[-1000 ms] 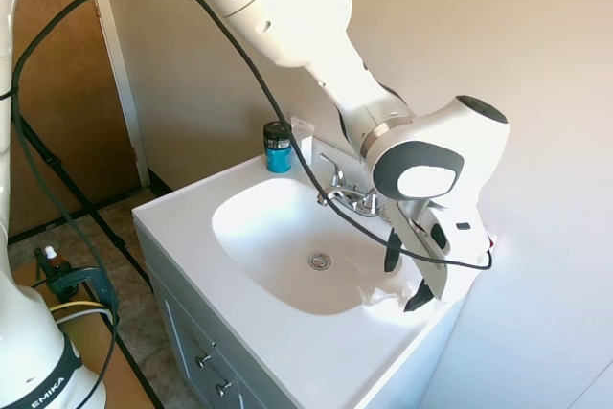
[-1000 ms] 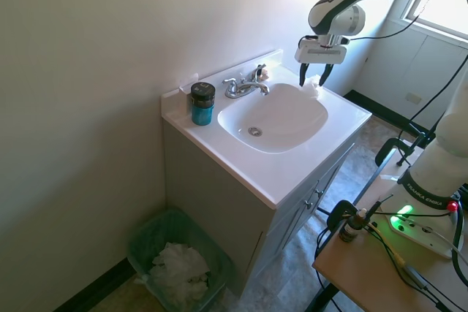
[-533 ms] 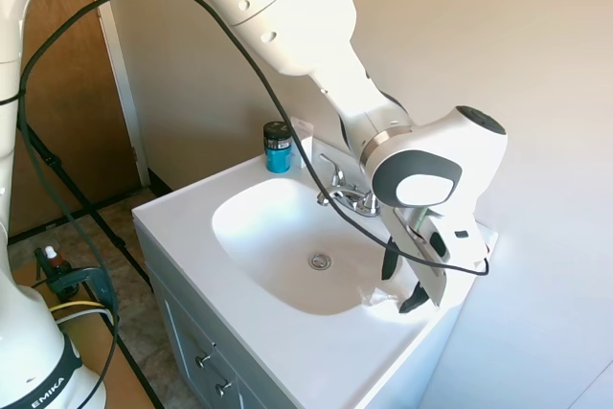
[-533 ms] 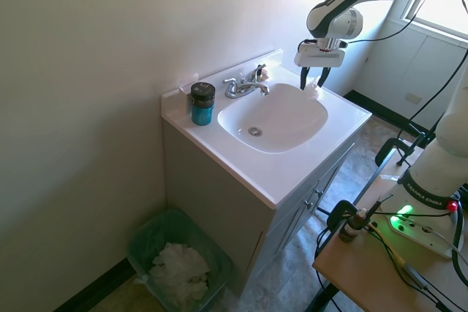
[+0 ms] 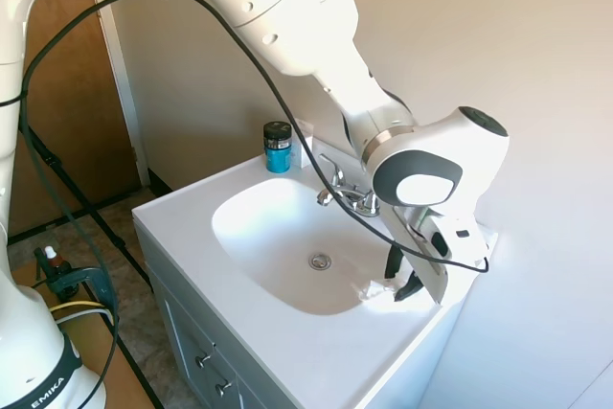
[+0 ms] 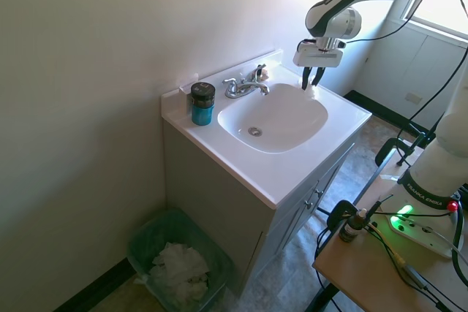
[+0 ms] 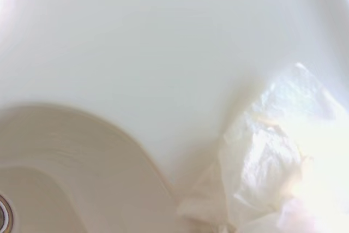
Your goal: Throw the tissue in the trash bin
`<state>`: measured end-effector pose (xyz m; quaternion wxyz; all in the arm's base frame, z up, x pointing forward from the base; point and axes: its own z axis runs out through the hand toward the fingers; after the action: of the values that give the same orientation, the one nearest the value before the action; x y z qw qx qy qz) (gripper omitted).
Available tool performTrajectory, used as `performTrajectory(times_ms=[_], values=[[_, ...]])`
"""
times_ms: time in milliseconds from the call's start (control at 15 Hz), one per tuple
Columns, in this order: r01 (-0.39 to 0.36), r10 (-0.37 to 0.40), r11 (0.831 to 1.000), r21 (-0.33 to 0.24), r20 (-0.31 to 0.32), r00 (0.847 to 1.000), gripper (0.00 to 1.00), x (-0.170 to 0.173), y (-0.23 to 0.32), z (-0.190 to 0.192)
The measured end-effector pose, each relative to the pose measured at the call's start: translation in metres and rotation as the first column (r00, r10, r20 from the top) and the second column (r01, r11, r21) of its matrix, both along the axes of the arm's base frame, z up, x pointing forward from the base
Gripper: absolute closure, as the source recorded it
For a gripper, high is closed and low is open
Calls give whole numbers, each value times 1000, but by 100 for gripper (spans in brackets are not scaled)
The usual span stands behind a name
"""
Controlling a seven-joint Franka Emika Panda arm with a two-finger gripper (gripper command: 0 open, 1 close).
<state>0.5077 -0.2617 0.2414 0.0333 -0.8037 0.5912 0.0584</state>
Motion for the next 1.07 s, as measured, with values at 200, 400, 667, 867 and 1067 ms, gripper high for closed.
performTrajectory(times_ms=[200,400,667,867,1067], values=[[-11,11,1000,18,2,1000,100,2,1,2],[-27,27,999,30,4,1000,100,10,6,11],[-92,89,995,30,72,993,100,28,42,60],[-151,146,988,17,157,977,100,44,108,123],[-216,221,975,-46,211,952,100,50,215,175]])
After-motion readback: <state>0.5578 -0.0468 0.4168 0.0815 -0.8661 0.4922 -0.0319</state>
